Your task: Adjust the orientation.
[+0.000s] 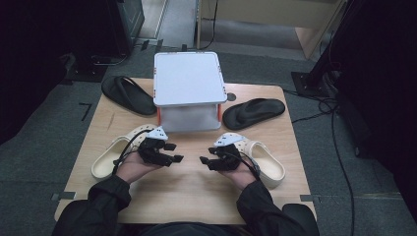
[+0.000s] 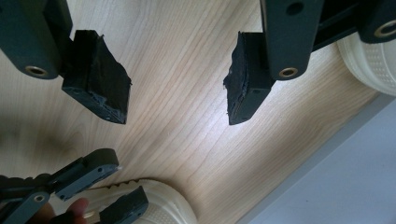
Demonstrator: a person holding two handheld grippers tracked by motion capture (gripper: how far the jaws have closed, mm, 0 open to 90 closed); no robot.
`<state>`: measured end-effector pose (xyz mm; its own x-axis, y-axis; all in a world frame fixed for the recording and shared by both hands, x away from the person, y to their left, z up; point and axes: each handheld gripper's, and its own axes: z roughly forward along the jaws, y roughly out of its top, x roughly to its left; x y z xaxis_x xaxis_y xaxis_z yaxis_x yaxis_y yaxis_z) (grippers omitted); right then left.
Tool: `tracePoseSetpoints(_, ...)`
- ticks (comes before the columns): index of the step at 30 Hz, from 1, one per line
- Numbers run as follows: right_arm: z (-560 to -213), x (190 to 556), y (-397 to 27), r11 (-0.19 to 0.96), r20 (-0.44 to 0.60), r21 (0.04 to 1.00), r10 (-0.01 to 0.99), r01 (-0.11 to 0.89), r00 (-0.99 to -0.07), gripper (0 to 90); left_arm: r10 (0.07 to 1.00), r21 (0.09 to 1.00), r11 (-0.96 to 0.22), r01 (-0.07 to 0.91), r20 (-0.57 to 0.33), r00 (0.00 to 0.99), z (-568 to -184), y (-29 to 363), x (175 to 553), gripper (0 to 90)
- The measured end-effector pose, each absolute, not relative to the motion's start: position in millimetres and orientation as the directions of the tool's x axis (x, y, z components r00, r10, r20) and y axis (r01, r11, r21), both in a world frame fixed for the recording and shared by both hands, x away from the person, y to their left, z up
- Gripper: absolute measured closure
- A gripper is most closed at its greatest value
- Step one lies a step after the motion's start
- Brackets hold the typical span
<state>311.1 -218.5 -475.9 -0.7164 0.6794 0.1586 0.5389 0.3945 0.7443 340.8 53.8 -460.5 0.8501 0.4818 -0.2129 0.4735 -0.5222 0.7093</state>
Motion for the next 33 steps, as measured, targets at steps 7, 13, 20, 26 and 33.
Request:
tracePoseSetpoints(7,-474,311,-219,0.395,0.165,0.748,0.668,0.534,-0.725,49.1,0.477,0.715,-0.515,0.473,-0.219,0.851,-453,58,338,40.2)
tracePoseSetpoints(13,-473,310,-219,0.405,0.161,0.745,0.661,0.529,-0.733,49.7,0.481,0.717,-0.513,0.472,-0.216,0.85,-448,61,336,41.0)
tracePoseSetpoints(20,-472,312,-216,0.413,0.166,0.746,0.645,0.523,-0.746,52.4,0.495,0.722,-0.502,0.477,-0.212,0.842,-440,73,334,41.2)
tracePoseSetpoints(26,-474,314,-214,0.42,0.195,0.728,0.631,0.542,-0.751,52.2,0.503,0.723,-0.496,0.481,-0.212,0.838,-434,84,334,41.6)
tracePoseSetpoints(33,-475,316,-214,0.424,0.2,0.724,0.625,0.544,-0.754,52.3,0.526,0.731,-0.482,0.483,-0.2,0.827,-427,101,334,41.7)
